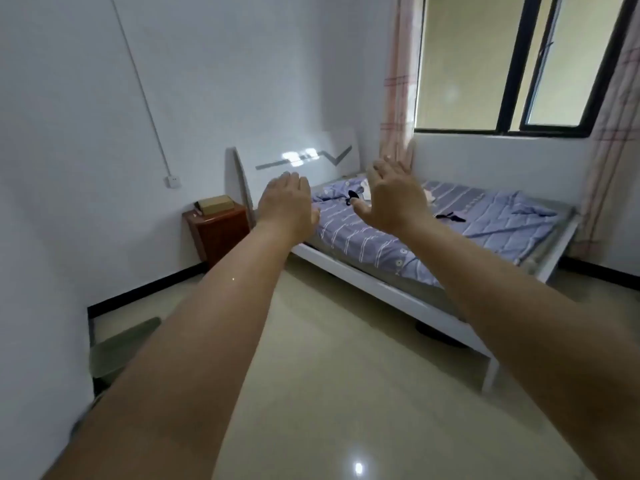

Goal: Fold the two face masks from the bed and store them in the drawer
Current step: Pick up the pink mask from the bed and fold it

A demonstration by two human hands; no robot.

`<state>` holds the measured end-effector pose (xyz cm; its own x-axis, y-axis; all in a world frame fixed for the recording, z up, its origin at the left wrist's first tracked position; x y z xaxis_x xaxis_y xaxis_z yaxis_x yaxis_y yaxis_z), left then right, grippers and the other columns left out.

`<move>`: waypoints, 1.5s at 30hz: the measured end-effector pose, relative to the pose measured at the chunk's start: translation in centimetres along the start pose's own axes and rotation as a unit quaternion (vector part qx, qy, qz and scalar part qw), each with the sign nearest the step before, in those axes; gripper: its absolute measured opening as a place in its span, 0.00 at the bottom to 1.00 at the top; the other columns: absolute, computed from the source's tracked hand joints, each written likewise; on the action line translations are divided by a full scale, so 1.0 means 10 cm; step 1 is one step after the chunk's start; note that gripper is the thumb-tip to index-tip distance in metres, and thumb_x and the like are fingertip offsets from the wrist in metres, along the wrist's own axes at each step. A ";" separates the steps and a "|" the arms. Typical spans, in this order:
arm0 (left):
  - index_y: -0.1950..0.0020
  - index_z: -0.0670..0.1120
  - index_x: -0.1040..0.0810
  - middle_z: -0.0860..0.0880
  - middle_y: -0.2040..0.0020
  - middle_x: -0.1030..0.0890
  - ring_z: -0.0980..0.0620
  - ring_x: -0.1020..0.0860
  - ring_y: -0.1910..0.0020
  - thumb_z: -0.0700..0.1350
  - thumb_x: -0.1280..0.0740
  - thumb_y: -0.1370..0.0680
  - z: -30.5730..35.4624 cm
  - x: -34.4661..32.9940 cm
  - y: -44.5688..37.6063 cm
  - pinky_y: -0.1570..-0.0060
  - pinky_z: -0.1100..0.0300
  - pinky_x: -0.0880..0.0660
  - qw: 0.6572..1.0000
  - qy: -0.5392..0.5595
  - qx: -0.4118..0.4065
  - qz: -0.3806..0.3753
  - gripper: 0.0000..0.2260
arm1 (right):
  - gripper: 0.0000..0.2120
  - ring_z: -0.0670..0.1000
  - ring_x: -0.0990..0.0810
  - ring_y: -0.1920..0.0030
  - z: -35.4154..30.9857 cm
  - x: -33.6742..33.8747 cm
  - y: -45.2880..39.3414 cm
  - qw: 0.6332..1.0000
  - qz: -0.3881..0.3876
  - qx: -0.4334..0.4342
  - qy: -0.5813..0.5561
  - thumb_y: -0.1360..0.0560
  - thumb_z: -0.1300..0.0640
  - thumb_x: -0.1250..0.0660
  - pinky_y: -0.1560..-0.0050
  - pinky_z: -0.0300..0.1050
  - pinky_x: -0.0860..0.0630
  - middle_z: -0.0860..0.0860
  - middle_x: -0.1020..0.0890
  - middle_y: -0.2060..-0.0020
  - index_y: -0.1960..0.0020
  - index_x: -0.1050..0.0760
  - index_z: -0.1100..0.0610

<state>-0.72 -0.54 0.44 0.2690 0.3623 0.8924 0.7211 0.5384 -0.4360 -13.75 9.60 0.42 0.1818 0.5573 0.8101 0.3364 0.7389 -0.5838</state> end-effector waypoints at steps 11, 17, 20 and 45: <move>0.29 0.36 0.45 0.39 0.28 0.38 0.43 0.43 0.27 0.51 0.42 0.22 -0.69 -2.51 -1.77 0.29 0.50 0.42 0.982 0.039 0.012 -0.183 0.28 | 0.24 0.60 0.31 0.38 0.59 -2.76 -1.42 0.983 -0.172 -0.050 -0.037 0.27 0.49 0.37 0.36 0.51 0.35 0.62 0.27 0.40 0.39 0.33 0.66; 0.32 0.37 0.40 0.39 0.31 0.33 0.43 0.39 0.30 0.50 0.40 0.23 -1.27 -3.42 -3.36 0.31 0.50 0.38 0.978 0.041 0.021 -0.202 0.25 | 0.23 0.61 0.30 0.39 0.97 -3.85 -3.00 0.979 -0.194 -0.046 -0.046 0.27 0.50 0.37 0.35 0.53 0.36 0.63 0.26 0.41 0.41 0.31 0.67; 0.29 0.37 0.46 0.40 0.27 0.39 0.43 0.46 0.26 0.50 0.41 0.22 -1.57 -3.84 -4.03 0.27 0.50 0.44 0.978 0.035 0.018 -0.203 0.28 | 0.22 0.62 0.30 0.40 1.12 -4.35 -3.67 0.978 -0.196 -0.047 -0.044 0.27 0.50 0.37 0.36 0.54 0.35 0.65 0.26 0.43 0.43 0.31 0.68; 0.30 0.37 0.45 0.39 0.27 0.39 0.42 0.44 0.27 0.52 0.43 0.22 -3.18 -8.54 -11.30 0.27 0.51 0.45 0.953 0.088 -0.109 -0.270 0.27 | 0.20 0.61 0.30 0.41 3.97 -9.55 -9.46 0.922 -0.264 -0.281 -0.042 0.25 0.50 0.39 0.42 0.53 0.31 0.64 0.27 0.41 0.43 0.31 0.66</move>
<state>-84.87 -116.53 -22.76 -0.0893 -0.0658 0.9938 0.8953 0.4319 0.1090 -99.63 -98.53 -23.83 -0.2081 0.2206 0.9529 0.7880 0.6150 0.0297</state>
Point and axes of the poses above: each hand's wrist, its own y-axis away from the middle knuckle, its own x-axis out of the back of the hand, z = x × y, the point moved 1 cm from there along -y, towards the middle knuckle
